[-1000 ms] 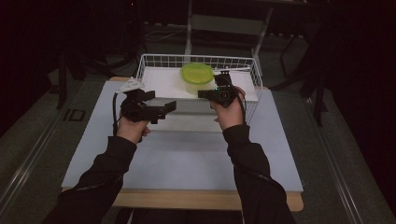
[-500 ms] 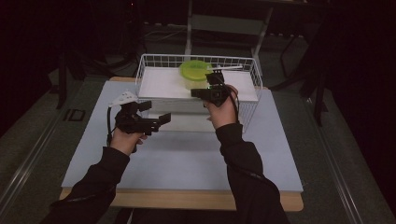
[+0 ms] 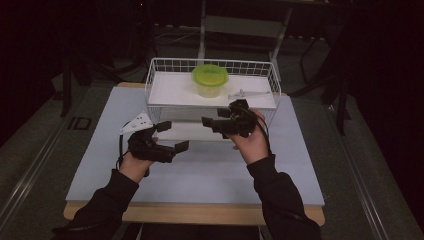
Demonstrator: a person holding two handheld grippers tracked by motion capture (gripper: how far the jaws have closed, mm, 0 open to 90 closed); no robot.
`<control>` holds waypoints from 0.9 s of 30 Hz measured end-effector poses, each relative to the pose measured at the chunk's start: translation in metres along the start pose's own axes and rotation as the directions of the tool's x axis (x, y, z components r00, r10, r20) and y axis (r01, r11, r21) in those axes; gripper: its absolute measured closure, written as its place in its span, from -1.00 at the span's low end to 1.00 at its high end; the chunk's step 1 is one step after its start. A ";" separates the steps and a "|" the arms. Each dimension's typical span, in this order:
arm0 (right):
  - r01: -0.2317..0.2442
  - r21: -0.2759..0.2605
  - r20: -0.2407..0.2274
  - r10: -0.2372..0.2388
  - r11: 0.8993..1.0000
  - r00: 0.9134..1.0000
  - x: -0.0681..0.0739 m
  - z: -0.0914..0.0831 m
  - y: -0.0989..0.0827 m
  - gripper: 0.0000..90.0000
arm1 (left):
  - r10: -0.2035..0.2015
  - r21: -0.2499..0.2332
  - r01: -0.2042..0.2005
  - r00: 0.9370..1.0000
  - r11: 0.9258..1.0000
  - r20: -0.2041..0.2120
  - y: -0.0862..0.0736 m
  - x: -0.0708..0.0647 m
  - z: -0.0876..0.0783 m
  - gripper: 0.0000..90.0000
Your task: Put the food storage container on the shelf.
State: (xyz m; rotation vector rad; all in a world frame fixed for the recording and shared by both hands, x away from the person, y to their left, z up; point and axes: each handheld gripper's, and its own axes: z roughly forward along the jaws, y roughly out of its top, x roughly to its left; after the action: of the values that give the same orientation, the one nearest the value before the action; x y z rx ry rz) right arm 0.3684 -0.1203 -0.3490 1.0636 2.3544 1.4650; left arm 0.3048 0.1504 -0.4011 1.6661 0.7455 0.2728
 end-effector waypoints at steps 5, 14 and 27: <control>0.043 -0.017 -0.031 -0.044 0.999 0.999 0.002 -0.009 -0.023 -0.61 | 0.032 0.012 -0.033 0.999 0.999 0.018 -0.010 -0.009 -0.001 -0.94; 0.119 -0.017 -0.001 -0.119 0.993 0.993 0.002 -0.018 -0.071 -0.65 | 0.060 0.044 -0.061 0.997 0.997 0.040 -0.026 -0.023 -0.007 -0.94; 0.144 -0.018 0.015 -0.144 0.989 0.990 -0.009 -0.037 -0.118 -0.69 | 0.089 0.109 -0.096 0.994 0.989 0.071 -0.056 -0.029 -0.011 -0.94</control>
State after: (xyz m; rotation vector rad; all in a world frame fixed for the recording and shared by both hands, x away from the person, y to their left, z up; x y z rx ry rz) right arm 0.3003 -0.1830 -0.4312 0.8763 2.3488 1.4208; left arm 0.2584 0.1456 -0.4449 1.8109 0.6448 0.2434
